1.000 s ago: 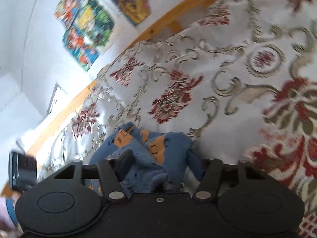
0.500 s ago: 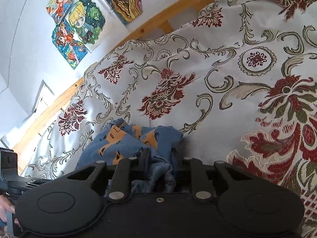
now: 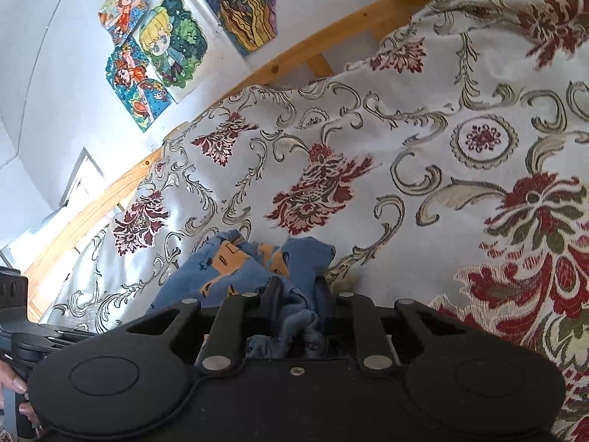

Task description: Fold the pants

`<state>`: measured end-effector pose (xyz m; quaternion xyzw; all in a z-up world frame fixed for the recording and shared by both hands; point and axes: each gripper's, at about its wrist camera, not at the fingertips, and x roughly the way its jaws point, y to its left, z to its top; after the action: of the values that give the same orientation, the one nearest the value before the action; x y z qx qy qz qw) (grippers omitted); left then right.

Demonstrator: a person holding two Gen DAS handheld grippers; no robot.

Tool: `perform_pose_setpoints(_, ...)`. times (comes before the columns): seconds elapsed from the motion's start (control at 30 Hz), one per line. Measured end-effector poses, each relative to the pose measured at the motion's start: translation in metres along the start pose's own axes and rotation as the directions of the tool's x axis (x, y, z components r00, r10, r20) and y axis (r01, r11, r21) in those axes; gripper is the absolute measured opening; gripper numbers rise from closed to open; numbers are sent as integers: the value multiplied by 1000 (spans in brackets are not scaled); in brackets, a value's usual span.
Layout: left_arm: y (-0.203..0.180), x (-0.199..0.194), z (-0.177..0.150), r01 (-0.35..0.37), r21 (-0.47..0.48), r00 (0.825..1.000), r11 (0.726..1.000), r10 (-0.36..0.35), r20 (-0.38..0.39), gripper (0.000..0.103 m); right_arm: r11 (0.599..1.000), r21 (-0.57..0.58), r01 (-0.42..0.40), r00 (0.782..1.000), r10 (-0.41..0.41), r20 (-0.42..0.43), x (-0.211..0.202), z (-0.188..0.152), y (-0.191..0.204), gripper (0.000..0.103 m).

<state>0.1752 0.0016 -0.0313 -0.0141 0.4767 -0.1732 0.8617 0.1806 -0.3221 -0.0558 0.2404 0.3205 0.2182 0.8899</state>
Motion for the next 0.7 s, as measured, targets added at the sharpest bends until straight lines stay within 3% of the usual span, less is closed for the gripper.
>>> perform_pose_setpoints(0.27,-5,-6,1,-1,-8,1000,1000,1,13,18,1000,-30,1,999,0,41,-9,4,10,14)
perform_pose_setpoints(0.53,-10,-8,10,90,-44,995,995,-88,52,18,997,-71,22,994,-15,109,-32,22,18,13)
perform_pose_setpoints(0.7,-14,-10,31,132,-37,988,991,-129,88,18,991,-127,47,988,-27,152,-34,53,19,12)
